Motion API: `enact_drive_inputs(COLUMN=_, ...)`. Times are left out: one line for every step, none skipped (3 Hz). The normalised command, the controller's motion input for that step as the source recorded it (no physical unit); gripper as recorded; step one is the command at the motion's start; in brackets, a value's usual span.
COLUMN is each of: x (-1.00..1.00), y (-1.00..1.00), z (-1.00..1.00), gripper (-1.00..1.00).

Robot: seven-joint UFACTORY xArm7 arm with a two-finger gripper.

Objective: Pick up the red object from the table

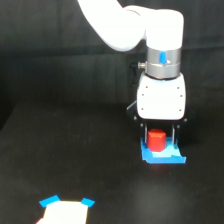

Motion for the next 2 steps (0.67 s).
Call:
enact_drive_inputs(x=-0.22, y=0.12, z=-0.12, gripper=1.00)
enact_drive_inputs(x=-0.99, y=-0.42, z=0.16, gripper=1.00)
